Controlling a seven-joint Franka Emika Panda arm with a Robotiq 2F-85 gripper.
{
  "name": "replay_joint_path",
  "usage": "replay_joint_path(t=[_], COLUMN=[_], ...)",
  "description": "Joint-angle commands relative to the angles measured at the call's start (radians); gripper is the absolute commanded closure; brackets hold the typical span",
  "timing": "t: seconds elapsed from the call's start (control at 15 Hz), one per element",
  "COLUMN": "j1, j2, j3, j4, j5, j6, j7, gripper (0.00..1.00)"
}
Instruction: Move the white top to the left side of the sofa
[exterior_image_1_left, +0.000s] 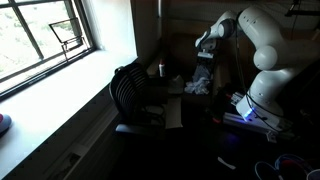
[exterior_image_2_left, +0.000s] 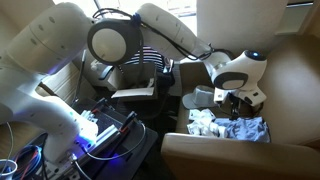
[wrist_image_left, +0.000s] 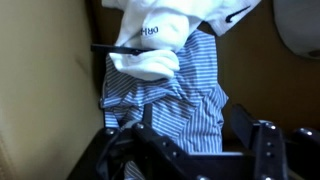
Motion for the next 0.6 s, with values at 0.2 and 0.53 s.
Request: replay_joint_path(t=[0.2,0.53], j1=[0.000,0.027], j2=[-0.097,-0.055], j3=[0.053,0.043], j4=[-0.065,-0.061], j5=[0.037,0.047], j6=[-0.357,-0.330], j7=[0.012,0.002], gripper=[0.00,0.00])
